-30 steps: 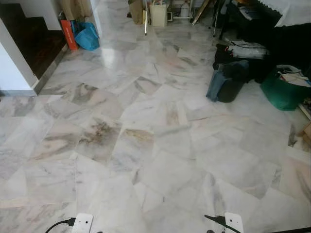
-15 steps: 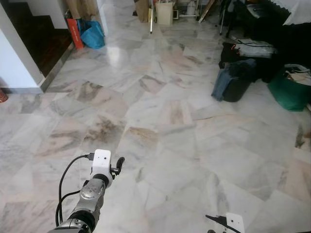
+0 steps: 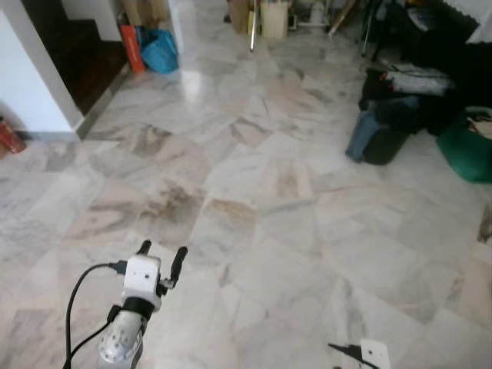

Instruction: Move the pillow to the sofa from floor

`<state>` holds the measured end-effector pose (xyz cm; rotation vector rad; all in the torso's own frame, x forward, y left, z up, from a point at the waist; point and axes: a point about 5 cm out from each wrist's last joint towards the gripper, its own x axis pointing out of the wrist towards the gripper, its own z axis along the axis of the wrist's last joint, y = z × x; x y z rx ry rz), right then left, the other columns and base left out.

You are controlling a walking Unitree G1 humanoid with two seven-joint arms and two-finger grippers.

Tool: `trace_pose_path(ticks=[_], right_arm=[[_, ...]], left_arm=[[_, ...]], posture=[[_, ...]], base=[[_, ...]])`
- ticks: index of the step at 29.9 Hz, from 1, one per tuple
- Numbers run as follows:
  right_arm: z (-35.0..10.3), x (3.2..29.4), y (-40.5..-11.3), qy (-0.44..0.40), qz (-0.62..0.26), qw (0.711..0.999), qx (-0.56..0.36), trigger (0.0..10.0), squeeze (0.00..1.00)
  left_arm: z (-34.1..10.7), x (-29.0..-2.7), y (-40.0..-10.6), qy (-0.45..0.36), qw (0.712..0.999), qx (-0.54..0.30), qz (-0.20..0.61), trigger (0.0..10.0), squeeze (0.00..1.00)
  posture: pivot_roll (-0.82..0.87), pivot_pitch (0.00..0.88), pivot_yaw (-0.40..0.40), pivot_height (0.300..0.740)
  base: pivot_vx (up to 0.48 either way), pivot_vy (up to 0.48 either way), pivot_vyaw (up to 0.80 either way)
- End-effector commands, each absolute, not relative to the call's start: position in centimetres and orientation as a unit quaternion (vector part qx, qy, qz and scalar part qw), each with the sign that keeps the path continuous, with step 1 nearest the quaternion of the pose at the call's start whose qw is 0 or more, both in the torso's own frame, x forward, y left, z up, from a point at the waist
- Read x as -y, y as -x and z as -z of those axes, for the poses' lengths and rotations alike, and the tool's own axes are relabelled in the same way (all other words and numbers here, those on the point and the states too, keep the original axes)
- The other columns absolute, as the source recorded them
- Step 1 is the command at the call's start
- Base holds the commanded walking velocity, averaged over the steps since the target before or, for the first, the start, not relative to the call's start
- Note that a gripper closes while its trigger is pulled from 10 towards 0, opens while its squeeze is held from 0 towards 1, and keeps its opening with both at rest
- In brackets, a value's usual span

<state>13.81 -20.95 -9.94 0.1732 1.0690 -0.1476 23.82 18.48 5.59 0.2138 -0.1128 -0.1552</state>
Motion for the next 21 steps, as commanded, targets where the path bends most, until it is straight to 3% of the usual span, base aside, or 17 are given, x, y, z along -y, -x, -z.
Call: trace_pose_path(ticks=[1,11,21], right_arm=[[10.0,21.0,-13.5,-0.083,0.072,0.853,-0.51,10.0,0.0],[10.0,21.0,-13.6,-0.079,0.071,0.853,-0.512,10.0,0.0],[9.9,20.9,-13.9,-0.083,0.073,0.855,-0.507,10.0,0.0]], left_arm=[[-6.5,-18.5,-23.5,-0.11,0.988,0.063,0.084,10.0,0.0],[-6.0,-19.1,-22.6,-0.115,0.989,0.02,0.088,10.0,0.0],[0.3,-19.6,-24.4,-0.105,0.976,-0.176,0.078,10.0,0.0]], posture=[[0.09,0.002,-0.001,0.74],[0.09,0.0,-0.004,0.74],[0.09,0.009,-0.003,0.74]], base=[[0.0,0.0,0.0],[0.0,0.0,0.0],[0.0,0.0,0.0]])
